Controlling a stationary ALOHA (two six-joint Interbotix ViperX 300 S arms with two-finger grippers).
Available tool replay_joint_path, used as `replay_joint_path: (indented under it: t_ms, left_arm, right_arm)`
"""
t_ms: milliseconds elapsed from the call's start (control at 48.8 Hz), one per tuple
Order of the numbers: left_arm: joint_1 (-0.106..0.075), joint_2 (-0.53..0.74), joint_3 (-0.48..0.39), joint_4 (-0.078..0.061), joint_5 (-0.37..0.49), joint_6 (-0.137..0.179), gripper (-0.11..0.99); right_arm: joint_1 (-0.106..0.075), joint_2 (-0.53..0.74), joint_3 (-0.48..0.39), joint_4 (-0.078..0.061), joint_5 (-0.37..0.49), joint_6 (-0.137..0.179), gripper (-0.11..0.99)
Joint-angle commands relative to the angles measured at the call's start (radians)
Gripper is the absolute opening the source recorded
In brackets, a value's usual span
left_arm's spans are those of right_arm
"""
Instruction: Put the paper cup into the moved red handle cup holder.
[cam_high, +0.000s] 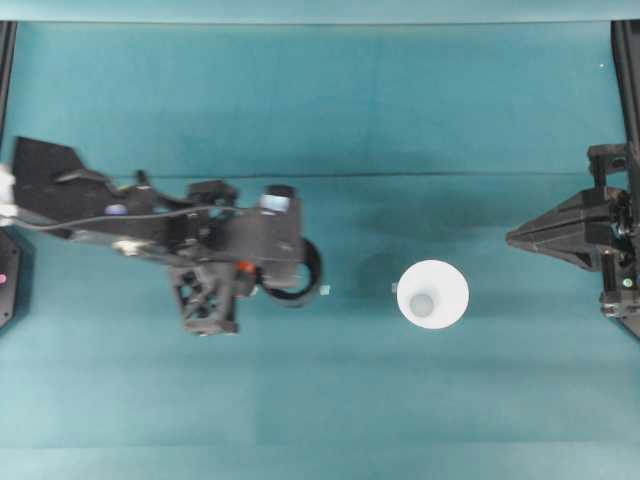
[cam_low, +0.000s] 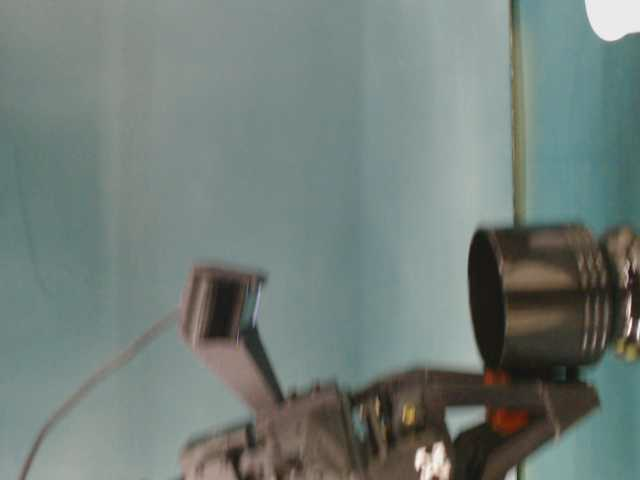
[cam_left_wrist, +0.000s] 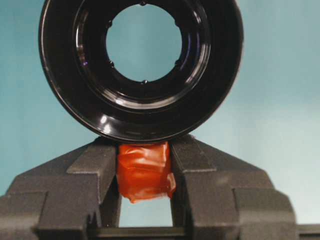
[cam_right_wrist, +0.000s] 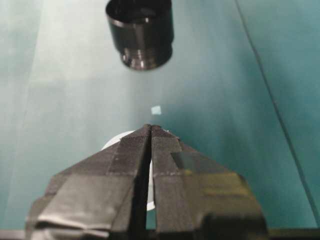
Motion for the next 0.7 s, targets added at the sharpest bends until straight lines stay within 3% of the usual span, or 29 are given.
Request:
replay_joint_path:
  t_ms: [0,143,389,676]
  left_arm:
    - [0.015,0.028,-0.052,0.003,0.005,0.018,0.27]
    - [0.029,0.089,-0.095,0.003,0.003,0.044,0.27]
    - [0.031,0.155,-0.118,0.003,0.002,0.078,0.27]
    - [0.031,0.196,-0.118,0.003,-0.035,0.083,0.27]
  right_arm:
    - [0.0,0.003,-0.009,0.002,-0.003,0.009,-0.09]
    - [-0.002,-0.002,-0.011,0.003,-0.005,0.009,-0.09]
    - [-0.002,-0.011,-0.011,0.003,-0.003,0.009,-0.09]
    - [0.0,-0.011,-0.009,0.003,0.005,0.008,-0.09]
